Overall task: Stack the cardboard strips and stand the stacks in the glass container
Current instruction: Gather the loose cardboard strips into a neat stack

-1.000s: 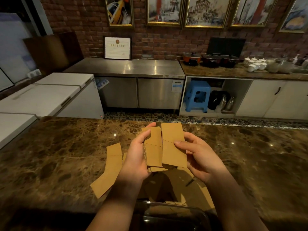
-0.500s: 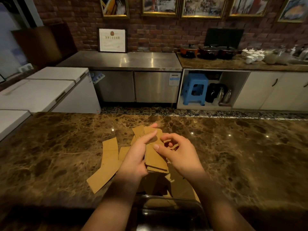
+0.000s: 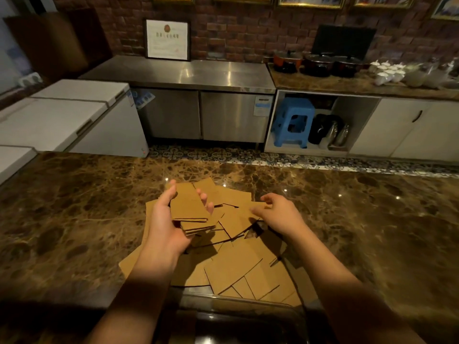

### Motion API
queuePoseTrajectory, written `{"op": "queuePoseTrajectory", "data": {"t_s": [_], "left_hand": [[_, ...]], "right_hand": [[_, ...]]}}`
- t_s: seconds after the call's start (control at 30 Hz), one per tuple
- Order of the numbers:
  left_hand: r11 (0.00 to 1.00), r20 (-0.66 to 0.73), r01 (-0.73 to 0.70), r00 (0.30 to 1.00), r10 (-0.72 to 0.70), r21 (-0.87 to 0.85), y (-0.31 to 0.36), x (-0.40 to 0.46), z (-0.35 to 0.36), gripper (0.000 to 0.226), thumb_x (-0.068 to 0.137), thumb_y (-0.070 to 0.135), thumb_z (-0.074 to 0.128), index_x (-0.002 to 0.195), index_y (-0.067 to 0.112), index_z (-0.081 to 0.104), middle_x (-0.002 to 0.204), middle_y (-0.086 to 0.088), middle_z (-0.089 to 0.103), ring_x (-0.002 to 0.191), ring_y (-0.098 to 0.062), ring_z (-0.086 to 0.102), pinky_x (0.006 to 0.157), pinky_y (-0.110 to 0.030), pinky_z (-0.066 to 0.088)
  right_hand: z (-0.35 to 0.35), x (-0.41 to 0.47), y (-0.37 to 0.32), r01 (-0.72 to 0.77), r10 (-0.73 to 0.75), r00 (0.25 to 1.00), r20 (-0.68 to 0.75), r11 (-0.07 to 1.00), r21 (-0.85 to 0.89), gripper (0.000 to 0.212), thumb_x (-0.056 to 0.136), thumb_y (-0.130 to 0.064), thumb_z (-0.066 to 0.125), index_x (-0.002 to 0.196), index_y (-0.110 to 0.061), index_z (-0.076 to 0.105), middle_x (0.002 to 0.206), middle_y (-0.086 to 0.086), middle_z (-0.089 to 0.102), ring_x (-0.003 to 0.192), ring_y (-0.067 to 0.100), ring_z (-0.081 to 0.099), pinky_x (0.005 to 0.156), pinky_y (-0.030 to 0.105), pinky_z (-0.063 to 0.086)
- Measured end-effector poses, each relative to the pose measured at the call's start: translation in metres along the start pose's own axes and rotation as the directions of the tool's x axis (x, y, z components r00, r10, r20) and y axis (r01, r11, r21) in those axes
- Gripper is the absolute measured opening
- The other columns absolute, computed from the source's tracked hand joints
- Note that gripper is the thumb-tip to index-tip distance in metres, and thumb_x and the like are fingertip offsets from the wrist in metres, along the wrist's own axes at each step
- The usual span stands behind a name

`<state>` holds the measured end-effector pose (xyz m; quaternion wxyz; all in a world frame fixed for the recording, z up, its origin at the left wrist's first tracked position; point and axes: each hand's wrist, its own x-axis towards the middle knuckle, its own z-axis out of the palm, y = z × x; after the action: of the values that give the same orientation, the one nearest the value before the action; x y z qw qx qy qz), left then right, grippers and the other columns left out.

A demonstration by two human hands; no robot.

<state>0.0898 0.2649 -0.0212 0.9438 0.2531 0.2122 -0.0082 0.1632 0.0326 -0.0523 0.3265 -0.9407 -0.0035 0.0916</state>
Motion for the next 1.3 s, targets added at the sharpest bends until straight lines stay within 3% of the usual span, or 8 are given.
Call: {"op": "queuePoseTrajectory", "data": {"t_s": [0.1,0.2,0.43,0.63,0.77,0.97,1.13,1.3], "left_hand": [[0.999,0.01,-0.033,0.999,0.034,-0.012,0.0,0.002,-0.002,0.04,0.095,0.031,0.058,0.134,0.038,0.054,0.11,-0.02,0.065,0.081,-0.031,0.068,0.071,-0.044,0.057],[0.999,0.03,-0.031,0.999,0.03,0.023,0.001,0.002,-0.002,0.03,0.096,0.03,0.055,0.125,0.037,0.064,0.103,-0.019,0.068,0.078,-0.029,0.069,0.066,-0.04,0.057],[0.987,-0.006,-0.017,1.0,0.018,0.157,-0.002,0.006,0.0,0.034,0.099,0.032,0.051,0.087,0.029,0.083,0.085,-0.015,0.074,0.073,-0.026,0.071,0.065,-0.037,0.058],[0.976,0.014,0.021,1.0,-0.025,0.217,-0.008,0.005,0.004,0.046,0.098,0.035,0.052,0.067,0.02,0.082,0.079,-0.013,0.075,0.072,-0.024,0.07,0.067,-0.037,0.057],[0.977,-0.012,0.046,0.999,-0.045,0.208,-0.007,0.0,0.01,0.036,0.095,0.033,0.057,0.12,0.01,0.07,0.101,-0.02,0.07,0.077,-0.029,0.069,0.068,-0.039,0.057],[0.97,0.081,0.066,0.993,-0.087,0.234,-0.017,-0.011,0.027,0.032,0.094,0.024,0.053,0.105,0.009,0.079,0.097,-0.018,0.076,0.076,-0.024,0.072,0.064,-0.037,0.06],[0.958,0.204,-0.013,0.978,-0.048,0.286,-0.026,-0.027,0.05,0.046,0.09,0.011,0.054,0.127,0.038,0.063,0.105,-0.013,0.077,0.082,-0.027,0.073,0.064,-0.04,0.059],[0.933,0.261,-0.032,0.963,-0.068,0.358,-0.03,-0.041,0.06,0.066,0.072,0.007,0.068,0.135,0.026,0.059,0.119,-0.016,0.072,0.102,-0.033,0.072,0.067,-0.041,0.06]], "right_hand": [[0.016,0.016,-0.008,-0.024,0.05,0.993,0.102,0.969,-0.247,0.111,0.065,-0.077,0.071,0.154,-0.028,0.028,0.157,0.005,0.04,0.141,0.035,0.035,0.108,0.057,0.037],[0.025,0.024,-0.01,-0.068,0.13,0.982,0.137,0.921,-0.383,0.131,0.055,-0.082,0.072,0.158,-0.029,0.012,0.161,0.01,0.03,0.147,0.04,0.022,0.113,0.06,0.024],[0.02,0.026,0.002,-0.163,0.235,0.967,0.101,0.869,-0.467,0.104,0.057,-0.076,0.077,0.139,-0.019,0.047,0.146,0.012,0.046,0.136,0.036,0.035,0.108,0.052,0.032],[-0.017,0.012,0.016,-0.229,0.238,0.926,0.292,0.971,-0.064,0.047,0.078,-0.03,0.085,0.117,-0.012,0.066,0.118,0.007,0.07,0.107,0.024,0.063,0.096,0.037,0.05],[-0.05,-0.003,0.017,-0.266,0.221,0.958,0.183,0.922,0.28,0.025,0.087,-0.015,0.077,0.11,-0.014,0.066,0.097,-0.001,0.072,0.086,0.015,0.067,0.069,0.026,0.051],[-0.072,-0.031,-0.012,-0.253,0.21,0.963,0.168,0.502,0.827,0.023,0.091,-0.01,0.069,0.114,-0.011,0.066,0.093,0.01,0.08,0.087,0.027,0.076,0.072,0.039,0.057],[-0.07,-0.054,-0.042,-0.264,0.128,0.962,0.243,0.191,0.945,0.026,0.091,-0.007,0.067,0.118,-0.006,0.064,0.103,0.02,0.077,0.096,0.033,0.075,0.056,0.032,0.062],[-0.063,-0.068,-0.063,-0.255,0.084,0.965,0.248,0.082,0.963,0.027,0.093,-0.007,0.065,0.12,-0.006,0.063,0.102,0.02,0.077,0.092,0.035,0.076,0.047,0.03,0.06]]}}
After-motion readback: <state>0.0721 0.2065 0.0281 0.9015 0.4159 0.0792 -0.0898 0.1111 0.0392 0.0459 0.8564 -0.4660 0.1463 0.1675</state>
